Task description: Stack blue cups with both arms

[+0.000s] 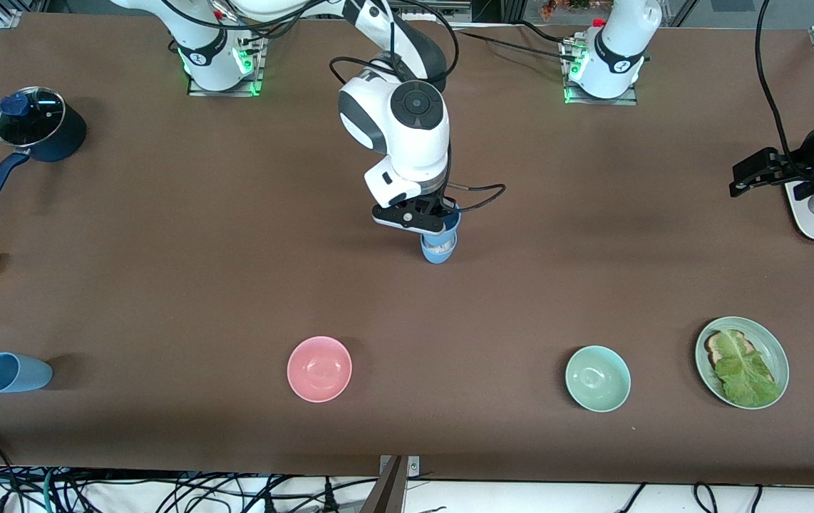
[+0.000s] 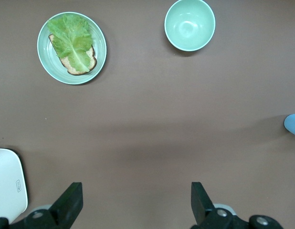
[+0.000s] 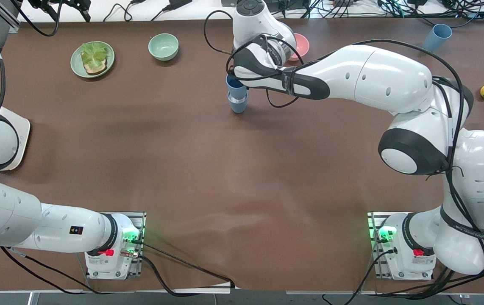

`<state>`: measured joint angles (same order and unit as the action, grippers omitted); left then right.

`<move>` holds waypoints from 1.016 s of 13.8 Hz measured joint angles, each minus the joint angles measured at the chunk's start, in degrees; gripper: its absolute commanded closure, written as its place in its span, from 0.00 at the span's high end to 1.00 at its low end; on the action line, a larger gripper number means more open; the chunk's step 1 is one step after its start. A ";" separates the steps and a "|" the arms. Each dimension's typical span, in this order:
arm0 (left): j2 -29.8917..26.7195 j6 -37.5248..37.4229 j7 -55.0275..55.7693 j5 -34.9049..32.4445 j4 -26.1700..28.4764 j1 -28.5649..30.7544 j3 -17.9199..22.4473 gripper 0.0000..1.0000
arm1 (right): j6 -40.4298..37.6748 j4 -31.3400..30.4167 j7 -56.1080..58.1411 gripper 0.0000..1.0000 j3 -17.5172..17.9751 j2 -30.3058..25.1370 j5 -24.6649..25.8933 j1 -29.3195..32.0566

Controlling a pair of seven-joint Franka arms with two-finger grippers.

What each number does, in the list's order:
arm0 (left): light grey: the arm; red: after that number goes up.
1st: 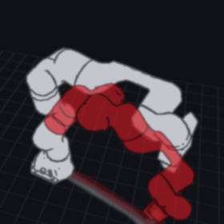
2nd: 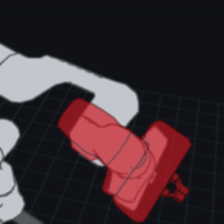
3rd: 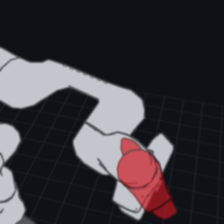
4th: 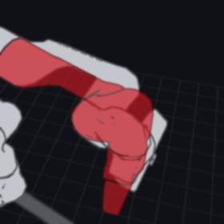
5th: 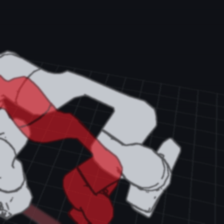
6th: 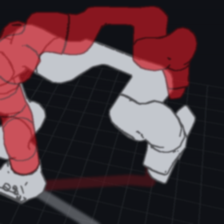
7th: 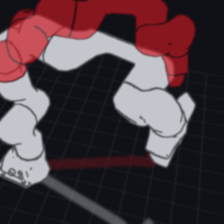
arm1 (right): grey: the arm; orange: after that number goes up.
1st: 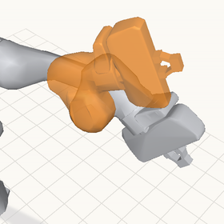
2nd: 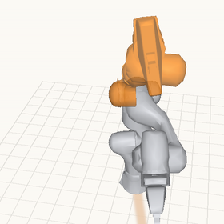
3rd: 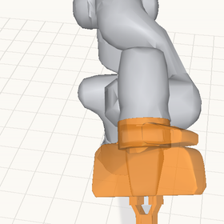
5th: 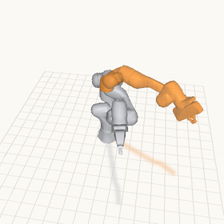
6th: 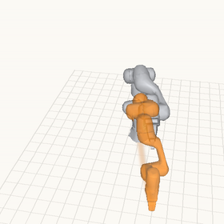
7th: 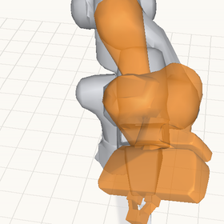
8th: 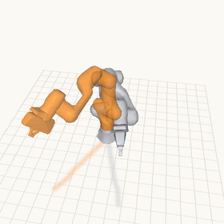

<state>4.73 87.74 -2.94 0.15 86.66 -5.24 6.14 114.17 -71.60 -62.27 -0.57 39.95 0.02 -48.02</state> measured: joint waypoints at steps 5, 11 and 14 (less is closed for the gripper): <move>0.01 -0.02 0.01 0.00 0.00 0.00 0.00 1.00 | 0.87 -0.36 -0.02 0.09 -0.04 0.77 0.00 0.00; 0.11 -0.08 0.01 0.00 0.00 0.00 0.04 1.00 | 1.78 -0.25 -0.02 0.84 -1.07 0.85 0.01 0.13; 0.11 -0.08 0.01 0.00 0.00 0.01 0.04 1.00 | 1.68 0.19 1.04 1.00 -1.87 -0.58 0.04 1.78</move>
<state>4.84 87.66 -2.93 0.15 86.66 -5.24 6.18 115.85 -71.41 -61.24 -2.44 39.36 0.06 -46.24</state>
